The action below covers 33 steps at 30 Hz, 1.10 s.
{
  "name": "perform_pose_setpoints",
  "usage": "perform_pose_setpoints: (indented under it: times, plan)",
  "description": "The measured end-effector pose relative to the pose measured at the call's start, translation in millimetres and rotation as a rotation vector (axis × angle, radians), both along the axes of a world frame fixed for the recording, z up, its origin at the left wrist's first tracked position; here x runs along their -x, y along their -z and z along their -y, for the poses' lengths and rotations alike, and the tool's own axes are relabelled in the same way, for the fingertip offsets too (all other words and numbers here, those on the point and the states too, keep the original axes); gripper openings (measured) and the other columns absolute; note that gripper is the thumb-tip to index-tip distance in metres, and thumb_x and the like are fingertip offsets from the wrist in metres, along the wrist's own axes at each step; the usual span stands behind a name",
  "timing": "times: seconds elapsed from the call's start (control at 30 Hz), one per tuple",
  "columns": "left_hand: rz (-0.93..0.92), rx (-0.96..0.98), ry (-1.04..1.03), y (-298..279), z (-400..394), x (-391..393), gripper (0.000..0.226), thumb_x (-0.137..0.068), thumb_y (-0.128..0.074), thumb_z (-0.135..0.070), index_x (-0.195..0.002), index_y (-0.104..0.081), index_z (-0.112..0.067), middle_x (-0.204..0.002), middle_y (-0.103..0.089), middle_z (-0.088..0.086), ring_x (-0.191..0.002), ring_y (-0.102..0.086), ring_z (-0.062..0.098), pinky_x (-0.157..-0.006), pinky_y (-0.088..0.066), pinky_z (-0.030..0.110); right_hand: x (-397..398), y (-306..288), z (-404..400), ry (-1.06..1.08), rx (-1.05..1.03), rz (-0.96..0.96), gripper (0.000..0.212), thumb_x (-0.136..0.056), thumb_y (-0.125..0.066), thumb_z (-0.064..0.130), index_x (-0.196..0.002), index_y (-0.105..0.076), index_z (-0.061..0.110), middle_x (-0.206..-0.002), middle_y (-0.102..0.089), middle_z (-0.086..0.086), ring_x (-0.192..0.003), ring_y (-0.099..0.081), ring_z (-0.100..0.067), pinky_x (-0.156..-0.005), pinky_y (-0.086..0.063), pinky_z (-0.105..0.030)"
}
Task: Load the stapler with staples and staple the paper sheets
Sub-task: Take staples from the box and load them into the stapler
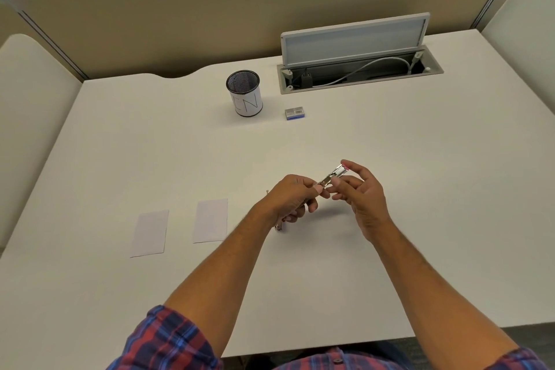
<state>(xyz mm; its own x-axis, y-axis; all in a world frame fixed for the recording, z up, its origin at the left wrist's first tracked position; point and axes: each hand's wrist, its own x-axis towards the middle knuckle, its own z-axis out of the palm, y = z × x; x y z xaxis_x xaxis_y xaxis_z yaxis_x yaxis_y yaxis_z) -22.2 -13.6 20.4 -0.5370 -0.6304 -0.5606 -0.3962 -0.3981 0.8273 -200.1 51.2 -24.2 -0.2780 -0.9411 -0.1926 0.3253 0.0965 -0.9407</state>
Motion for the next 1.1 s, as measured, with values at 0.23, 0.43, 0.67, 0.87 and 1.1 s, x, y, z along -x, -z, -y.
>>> perform_pose_setpoints:
  times: [0.23,0.43,0.67,0.87,1.1]
  plan:
    - [-0.017,0.016,0.027,3.7,-2.7,-0.7,0.028,-0.104,-0.055,-0.03,-0.112,-0.073,-0.009,-0.064,-0.059,0.004,-0.042,-0.029,0.012,-0.046,-0.021,0.018,-2.6,3.2,5.7,0.062,-0.035,0.007,0.049,-0.078,-0.078,0.014,-0.124,-0.062,0.015,-0.087,-0.077,-0.013,-0.073,-0.071,-0.032,-0.077,-0.058,-0.038]
    - [-0.02,0.021,0.021,9.0,-2.6,-0.6,0.026,-0.103,-0.056,-0.028,-0.111,-0.073,-0.01,-0.066,-0.062,0.005,-0.04,-0.03,0.011,-0.046,-0.022,0.018,-2.9,4.3,8.2,0.075,-0.062,-0.002,0.049,-0.074,-0.074,0.01,-0.121,-0.061,0.015,-0.084,-0.077,-0.012,-0.07,-0.069,-0.03,-0.079,-0.059,-0.039]
    - [-0.054,0.091,-0.001,11.3,1.1,-2.1,0.024,-0.093,-0.071,-0.019,-0.113,-0.068,-0.004,-0.086,-0.074,0.007,-0.046,-0.056,0.016,-0.044,-0.046,0.023,3.0,8.6,11.6,0.156,-0.084,0.008,0.039,-0.085,-0.071,-0.002,-0.119,-0.062,0.014,-0.079,-0.075,-0.011,-0.073,-0.072,-0.025,-0.07,-0.059,-0.03]
    - [-0.153,0.125,-0.297,15.9,8.2,-10.8,0.02,-0.086,-0.075,0.001,-0.105,-0.071,0.005,-0.093,-0.075,0.02,-0.072,-0.077,0.023,-0.063,-0.06,0.025,15.9,13.6,5.2,0.208,-0.111,-0.122,0.036,-0.087,-0.074,-0.001,-0.119,-0.068,0.015,-0.086,-0.074,-0.01,-0.069,-0.075,-0.025,-0.067,-0.06,-0.026]
    - [-0.083,0.381,-0.344,22.4,1.1,2.8,0.015,-0.082,-0.081,-0.012,-0.096,-0.076,-0.014,-0.092,-0.079,0.0,-0.086,-0.074,0.013,-0.077,-0.06,0.029,1.5,0.0,-2.2,-0.016,-0.037,-0.363,0.012,-0.084,-0.085,0.029,-0.089,-0.08,0.02,-0.073,-0.077,-0.009,-0.06,-0.073,-0.025,-0.058,-0.059,-0.027]
